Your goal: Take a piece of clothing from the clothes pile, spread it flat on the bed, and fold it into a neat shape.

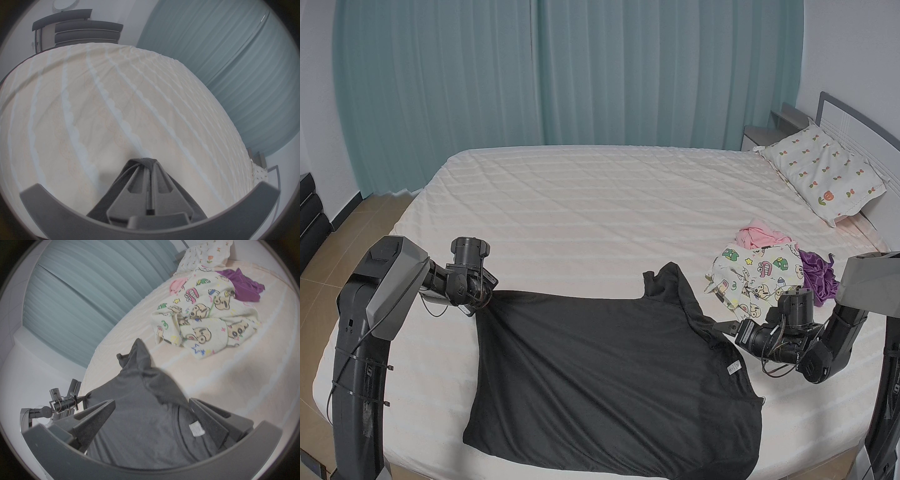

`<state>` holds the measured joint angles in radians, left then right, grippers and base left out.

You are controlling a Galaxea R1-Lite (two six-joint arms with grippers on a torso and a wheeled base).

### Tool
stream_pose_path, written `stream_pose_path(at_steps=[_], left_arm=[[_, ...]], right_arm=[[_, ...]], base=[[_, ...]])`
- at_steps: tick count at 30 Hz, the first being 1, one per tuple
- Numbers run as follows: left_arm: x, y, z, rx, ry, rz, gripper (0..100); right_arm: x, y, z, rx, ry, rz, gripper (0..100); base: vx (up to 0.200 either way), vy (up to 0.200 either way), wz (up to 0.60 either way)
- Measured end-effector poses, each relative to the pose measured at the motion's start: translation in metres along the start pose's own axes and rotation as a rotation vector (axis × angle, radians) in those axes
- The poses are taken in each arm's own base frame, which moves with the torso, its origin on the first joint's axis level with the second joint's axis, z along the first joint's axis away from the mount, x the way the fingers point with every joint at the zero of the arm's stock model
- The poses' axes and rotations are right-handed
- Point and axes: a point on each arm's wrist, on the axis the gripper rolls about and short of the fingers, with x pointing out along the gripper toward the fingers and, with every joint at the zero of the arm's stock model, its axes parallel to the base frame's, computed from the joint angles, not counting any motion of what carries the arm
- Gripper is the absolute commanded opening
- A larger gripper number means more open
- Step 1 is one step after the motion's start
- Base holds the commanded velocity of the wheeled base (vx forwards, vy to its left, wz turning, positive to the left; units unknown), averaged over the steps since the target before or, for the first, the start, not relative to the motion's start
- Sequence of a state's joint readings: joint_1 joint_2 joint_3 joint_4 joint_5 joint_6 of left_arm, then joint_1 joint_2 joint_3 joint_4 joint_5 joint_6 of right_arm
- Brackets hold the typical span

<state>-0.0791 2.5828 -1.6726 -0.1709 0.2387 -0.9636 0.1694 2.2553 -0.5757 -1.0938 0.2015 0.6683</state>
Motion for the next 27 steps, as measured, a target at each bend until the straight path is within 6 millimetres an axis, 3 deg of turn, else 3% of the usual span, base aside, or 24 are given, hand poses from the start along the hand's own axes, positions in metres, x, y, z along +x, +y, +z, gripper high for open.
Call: stream_pose_path(at_steps=[2,3,11,16,21,27], left_arm=[[0.001,0.002,0.004,-0.005,-0.003,0.005,0],[0.001,0.002,0.005,-0.006,-0.003,0.008,100],[0.001,0.006,0.009,-0.012,0.021,0.026,100],[-0.002,0.008,0.01,-0.03,0.046,0.022,100],[-0.014,0.015,0.011,-0.069,0.115,0.005,100],[-0.034,0.018,0.027,-0.173,0.135,-0.051,100]], right_arm=[[0.005,0.004,0.003,-0.009,-0.028,-0.006,100],[0.009,0.007,0.004,-0.014,-0.042,-0.009,100],[0.042,0.035,0.009,-0.08,-0.066,-0.079,100],[0.06,0.048,0.006,-0.263,-0.024,-0.147,100],[0.082,0.053,0.005,-0.441,-0.092,-0.241,100],[0.104,0.057,0.001,-0.512,-0.109,-0.255,100]], base=[[0.0,0.0,0.0],[0.0,0.0,0.0],[0.0,0.0,0.0],[0.0,0.0,0.0],[0.0,0.0,0.0],[0.0,0.0,0.0]])
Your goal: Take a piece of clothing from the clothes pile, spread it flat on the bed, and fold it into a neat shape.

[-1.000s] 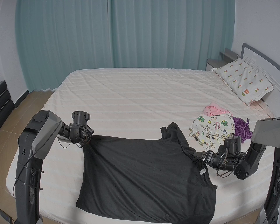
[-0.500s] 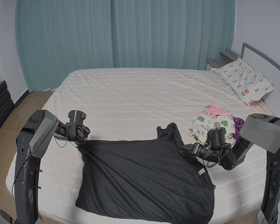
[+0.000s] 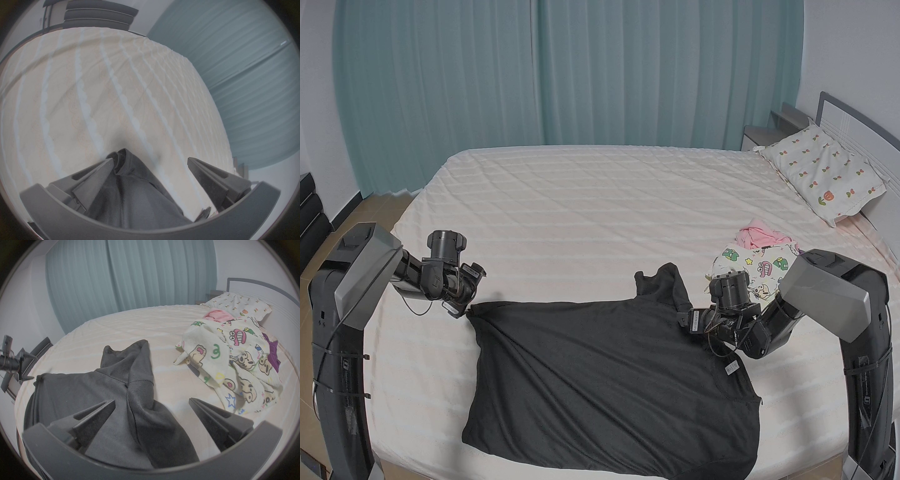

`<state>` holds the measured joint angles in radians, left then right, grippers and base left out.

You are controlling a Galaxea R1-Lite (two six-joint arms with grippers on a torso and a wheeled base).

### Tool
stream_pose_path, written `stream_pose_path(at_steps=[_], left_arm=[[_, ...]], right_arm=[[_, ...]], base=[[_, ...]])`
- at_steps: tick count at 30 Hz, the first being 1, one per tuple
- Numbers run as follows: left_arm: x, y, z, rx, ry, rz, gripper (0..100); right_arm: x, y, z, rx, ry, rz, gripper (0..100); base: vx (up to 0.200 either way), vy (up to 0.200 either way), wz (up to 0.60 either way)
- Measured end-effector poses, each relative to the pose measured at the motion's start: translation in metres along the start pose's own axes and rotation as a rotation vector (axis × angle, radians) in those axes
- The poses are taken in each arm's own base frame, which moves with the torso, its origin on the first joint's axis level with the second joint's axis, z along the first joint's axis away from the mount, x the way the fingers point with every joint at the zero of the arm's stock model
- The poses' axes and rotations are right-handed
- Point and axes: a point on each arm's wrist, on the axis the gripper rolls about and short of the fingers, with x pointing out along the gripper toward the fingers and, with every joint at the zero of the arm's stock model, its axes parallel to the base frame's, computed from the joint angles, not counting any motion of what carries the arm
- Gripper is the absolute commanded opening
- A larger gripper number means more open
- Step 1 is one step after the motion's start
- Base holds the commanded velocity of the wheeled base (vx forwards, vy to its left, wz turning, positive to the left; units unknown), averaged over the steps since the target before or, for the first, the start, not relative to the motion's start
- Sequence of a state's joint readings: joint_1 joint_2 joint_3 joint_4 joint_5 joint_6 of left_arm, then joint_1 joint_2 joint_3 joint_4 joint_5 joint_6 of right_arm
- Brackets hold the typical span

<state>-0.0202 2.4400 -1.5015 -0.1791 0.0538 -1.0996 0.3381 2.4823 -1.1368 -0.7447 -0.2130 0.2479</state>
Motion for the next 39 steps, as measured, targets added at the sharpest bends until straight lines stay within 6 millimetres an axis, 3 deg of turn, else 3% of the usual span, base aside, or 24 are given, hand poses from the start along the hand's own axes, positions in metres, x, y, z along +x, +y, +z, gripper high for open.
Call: stream_pose_path(at_steps=[10,20,33,39], left_arm=[[-0.025,0.002,0.006,-0.049,0.011,-0.012,100],[-0.047,0.023,-0.01,-0.071,0.131,0.011,100],[-0.06,0.04,-0.018,-0.098,0.131,-0.06,100],[-0.06,0.041,-0.018,-0.099,0.134,-0.057,100]], right_arm=[[0.027,0.005,0.004,-0.053,0.059,-0.039,100],[0.051,-0.047,0.021,0.044,0.038,-0.152,100],[0.035,-0.089,0.035,0.195,0.052,-0.125,100],[0.018,-0.084,0.05,0.272,0.054,-0.011,100]], base=[[0.0,0.0,0.0],[0.0,0.0,0.0],[0.0,0.0,0.0],[0.0,0.0,0.0]])
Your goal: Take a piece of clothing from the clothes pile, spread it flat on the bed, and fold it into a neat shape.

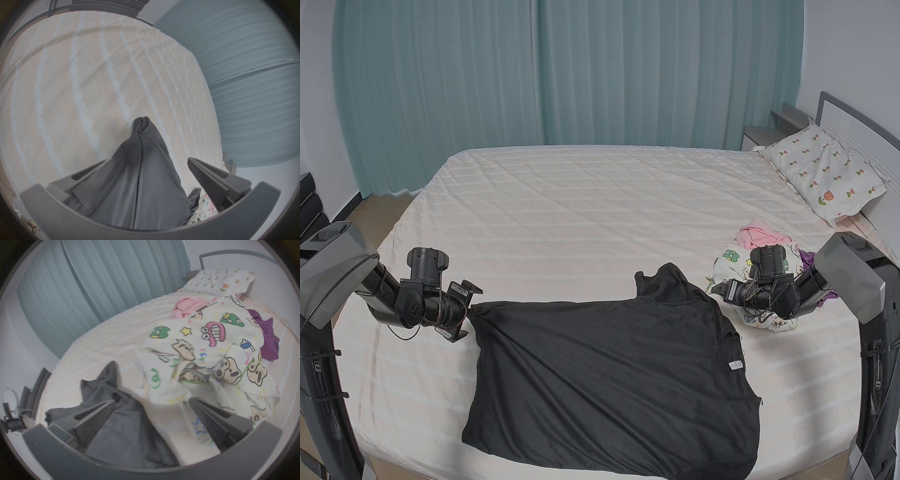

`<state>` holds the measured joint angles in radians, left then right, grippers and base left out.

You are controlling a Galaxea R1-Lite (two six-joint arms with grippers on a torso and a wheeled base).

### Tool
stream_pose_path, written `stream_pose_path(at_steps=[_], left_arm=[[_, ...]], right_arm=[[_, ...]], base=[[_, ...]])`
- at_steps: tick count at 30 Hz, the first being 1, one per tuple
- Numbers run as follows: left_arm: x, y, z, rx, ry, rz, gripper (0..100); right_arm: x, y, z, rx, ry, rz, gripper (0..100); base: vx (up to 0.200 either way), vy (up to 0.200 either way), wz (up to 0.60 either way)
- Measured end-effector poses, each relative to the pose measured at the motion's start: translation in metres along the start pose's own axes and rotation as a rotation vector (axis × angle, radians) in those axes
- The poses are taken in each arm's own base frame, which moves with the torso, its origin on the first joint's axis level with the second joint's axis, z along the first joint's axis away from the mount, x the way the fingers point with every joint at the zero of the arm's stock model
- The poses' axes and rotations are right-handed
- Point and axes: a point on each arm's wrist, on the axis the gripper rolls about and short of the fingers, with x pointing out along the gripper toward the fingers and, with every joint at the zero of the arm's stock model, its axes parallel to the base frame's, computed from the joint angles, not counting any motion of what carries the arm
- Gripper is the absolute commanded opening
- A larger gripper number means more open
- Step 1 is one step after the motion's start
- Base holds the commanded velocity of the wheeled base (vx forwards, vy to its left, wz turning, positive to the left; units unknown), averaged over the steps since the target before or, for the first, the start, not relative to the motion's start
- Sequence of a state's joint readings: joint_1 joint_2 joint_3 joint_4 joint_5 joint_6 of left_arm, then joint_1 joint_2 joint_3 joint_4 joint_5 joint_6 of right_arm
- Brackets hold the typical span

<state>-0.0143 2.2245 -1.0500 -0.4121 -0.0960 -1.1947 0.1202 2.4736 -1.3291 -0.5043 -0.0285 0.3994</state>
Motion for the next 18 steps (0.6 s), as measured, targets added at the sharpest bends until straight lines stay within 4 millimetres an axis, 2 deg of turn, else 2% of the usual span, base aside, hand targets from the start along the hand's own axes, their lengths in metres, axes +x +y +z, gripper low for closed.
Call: stream_pose_path(at_steps=[5,9,12,18], left_arm=[[0.0,0.001,0.0,-0.001,0.0,0.002,100],[0.0,0.001,0.0,-0.002,0.001,0.004,100],[0.0,0.002,-0.001,-0.003,0.002,0.008,100],[0.0,0.005,-0.002,-0.006,0.004,0.019,100]], right_arm=[[-0.023,0.022,0.009,0.019,0.026,0.115,100],[-0.03,0.038,0.012,0.01,0.018,0.15,100],[-0.025,0.049,0.014,0.001,-0.003,0.16,100],[0.003,0.072,0.016,-0.021,-0.044,0.145,100]], base=[[0.0,0.0,0.0],[0.0,0.0,0.0],[0.0,0.0,0.0],[0.0,0.0,0.0]])
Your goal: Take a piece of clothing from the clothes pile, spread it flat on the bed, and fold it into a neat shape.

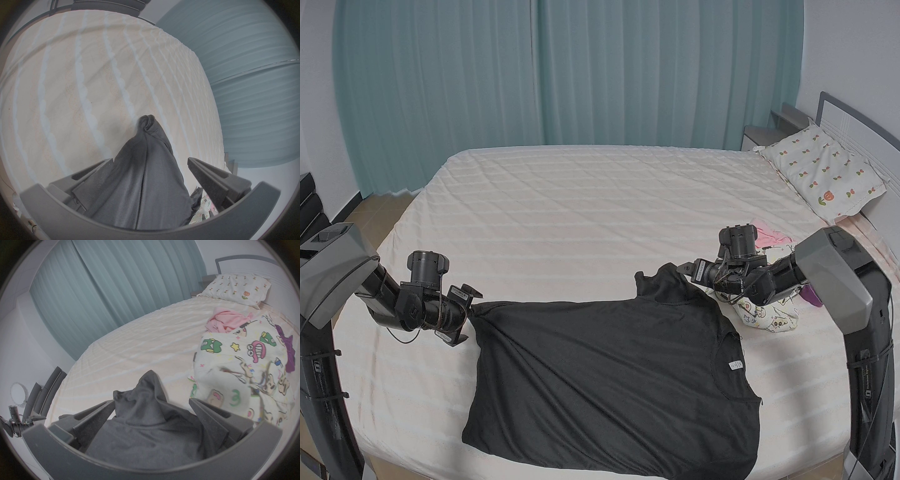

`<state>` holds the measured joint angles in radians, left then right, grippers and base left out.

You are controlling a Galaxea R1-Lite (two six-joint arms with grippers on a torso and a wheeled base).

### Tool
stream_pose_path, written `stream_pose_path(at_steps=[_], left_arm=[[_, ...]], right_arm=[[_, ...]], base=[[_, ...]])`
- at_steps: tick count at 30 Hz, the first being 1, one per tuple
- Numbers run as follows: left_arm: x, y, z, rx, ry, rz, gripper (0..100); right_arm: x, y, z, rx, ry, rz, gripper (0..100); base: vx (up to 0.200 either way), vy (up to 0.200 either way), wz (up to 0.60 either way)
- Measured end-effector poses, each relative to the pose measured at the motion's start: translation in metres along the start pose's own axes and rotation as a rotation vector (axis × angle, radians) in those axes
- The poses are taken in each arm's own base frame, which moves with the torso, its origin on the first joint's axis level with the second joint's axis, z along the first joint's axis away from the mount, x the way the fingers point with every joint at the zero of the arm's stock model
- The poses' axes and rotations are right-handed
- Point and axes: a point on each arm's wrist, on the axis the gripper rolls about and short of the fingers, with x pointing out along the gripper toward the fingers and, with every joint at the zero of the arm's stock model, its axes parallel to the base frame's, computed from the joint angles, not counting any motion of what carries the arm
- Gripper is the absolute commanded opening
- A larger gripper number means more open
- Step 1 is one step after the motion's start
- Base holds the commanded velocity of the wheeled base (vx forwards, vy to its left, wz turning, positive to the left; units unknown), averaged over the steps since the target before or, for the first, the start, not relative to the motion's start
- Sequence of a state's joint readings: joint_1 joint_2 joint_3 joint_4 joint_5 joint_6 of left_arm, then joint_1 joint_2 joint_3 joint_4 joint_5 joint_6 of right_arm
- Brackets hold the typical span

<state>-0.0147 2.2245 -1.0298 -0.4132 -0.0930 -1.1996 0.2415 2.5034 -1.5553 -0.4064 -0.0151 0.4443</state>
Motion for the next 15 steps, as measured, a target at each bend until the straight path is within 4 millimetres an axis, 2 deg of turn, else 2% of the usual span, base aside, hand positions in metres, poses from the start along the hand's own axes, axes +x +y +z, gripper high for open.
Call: stream_pose_path(at_steps=[8,9,15], left_arm=[[-0.001,0.005,-0.002,-0.01,0.001,0.004,100],[-0.001,0.005,-0.002,-0.01,-0.001,0.001,100],[-0.002,0.007,-0.003,-0.022,-0.005,-0.007,100]], right_arm=[[0.043,0.014,-0.018,-0.025,0.003,-0.035,100],[0.046,0.014,-0.02,-0.028,0.007,-0.046,0],[0.067,0.008,-0.032,-0.027,0.013,-0.073,0]], base=[[0.0,0.0,0.0],[0.0,0.0,0.0],[0.0,0.0,0.0]])
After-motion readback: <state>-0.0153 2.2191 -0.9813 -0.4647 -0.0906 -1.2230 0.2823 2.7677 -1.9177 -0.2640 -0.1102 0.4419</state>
